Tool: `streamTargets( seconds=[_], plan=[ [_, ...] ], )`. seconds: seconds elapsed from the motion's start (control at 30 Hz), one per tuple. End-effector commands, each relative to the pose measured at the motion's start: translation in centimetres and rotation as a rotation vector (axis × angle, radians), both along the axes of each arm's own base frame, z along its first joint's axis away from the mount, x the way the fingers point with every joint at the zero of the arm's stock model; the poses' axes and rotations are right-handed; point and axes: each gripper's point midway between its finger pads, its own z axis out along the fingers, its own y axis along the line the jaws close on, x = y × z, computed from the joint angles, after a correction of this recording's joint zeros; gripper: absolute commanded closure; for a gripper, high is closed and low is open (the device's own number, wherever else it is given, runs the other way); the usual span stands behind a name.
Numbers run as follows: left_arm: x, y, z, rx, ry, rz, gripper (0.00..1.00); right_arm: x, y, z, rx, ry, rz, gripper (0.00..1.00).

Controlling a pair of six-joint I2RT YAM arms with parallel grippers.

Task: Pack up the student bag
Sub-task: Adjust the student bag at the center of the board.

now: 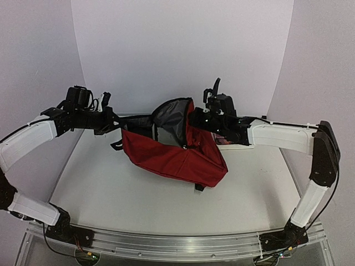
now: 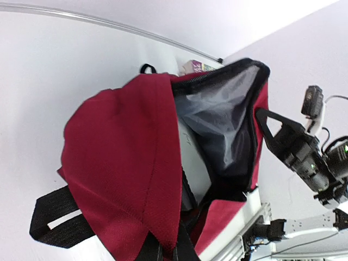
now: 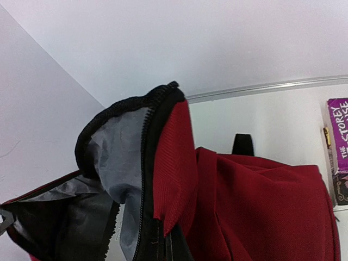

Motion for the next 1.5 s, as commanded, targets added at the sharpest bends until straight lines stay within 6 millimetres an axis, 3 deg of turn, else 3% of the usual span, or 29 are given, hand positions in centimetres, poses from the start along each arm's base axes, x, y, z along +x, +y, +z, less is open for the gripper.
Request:
streamTargets(
  seconds=[0.0, 0.1, 0.17, 0.3, 0.37, 0.5, 0.63, 0.73, 0.8, 0.9, 1.0, 1.17, 1.3, 1.4, 1.47],
  plan=[
    [-2.4, -0.8, 2.8, -0.223, -0.043, -0.108, 1.0, 0.0, -3.1, 4.1, -0.006, -0.1, -0.077, 1.0],
    [-2.8, 0.1, 3.0, -0.276, -0.041, -0.076, 1.0, 0.2, -5.0, 3.9, -0.017, -0.092, -0.096, 1.0],
    [-2.8, 0.5, 1.8, -0.243, -0.003, -0.047, 1.0, -0.6, -4.8, 4.2, -0.026, -0.102, -0.047, 1.0],
    [-2.8, 1.1, -2.9, -0.161, 0.134, -0.002, 1.0, -2.6, -3.8, 4.0, -0.029, -0.101, 0.085, 1.0],
    [-3.1, 1.5, -5.5, -0.114, 0.2, 0.015, 1.0, -3.2, -4.3, 2.9, -0.032, -0.075, 0.079, 1.0],
    [-4.5, 3.9, -10.8, 0.039, 0.35, 0.127, 0.97, -3.4, -6.5, -2.0, -0.06, 0.064, -0.034, 1.0],
    [-5.9, 5.2, -12.8, 0.082, 0.406, 0.183, 0.87, -4.6, -5.7, -8.6, -0.036, 0.254, -0.014, 1.0],
    [-6.4, 5.9, -12.3, 0.087, 0.395, 0.214, 0.7, -5.3, -5.3, -11.0, -0.039, 0.317, 0.011, 1.0],
    [-6.4, 6.3, -11.4, 0.092, 0.37, 0.236, 0.56, -5.3, -5.6, -10.2, -0.042, 0.294, 0.012, 0.98],
    [-6.0, 6.8, -9.8, 0.099, 0.329, 0.26, 0.35, -5.4, -6.1, -7.4, -0.065, 0.227, 0.021, 0.69],
    [-5.4, 6.8, -8.2, 0.103, 0.299, 0.264, 0.2, -5.1, -8.0, -5.5, -0.123, 0.193, -0.028, 0.41],
    [-4.1, 6.6, -6.4, 0.1, 0.268, 0.269, 0.1, -3.6, -12.9, -3.2, -0.174, 0.157, -0.167, 0.16],
    [-3.3, 6.7, -5.2, 0.099, 0.238, 0.279, 0.03, -1.6, -17.3, -2.2, -0.167, 0.14, -0.269, 0.02],
    [-3.0, 6.7, -4.9, 0.1, 0.228, 0.285, 0.01, 0.9, -21.3, -3.0, -0.206, 0.151, -0.358, 0.02],
    [-2.8, 6.9, -4.8, 0.098, 0.226, 0.294, 0.0, 3.2, -23.7, -4.9, -0.225, 0.195, -0.398, 0.02]
  ],
)
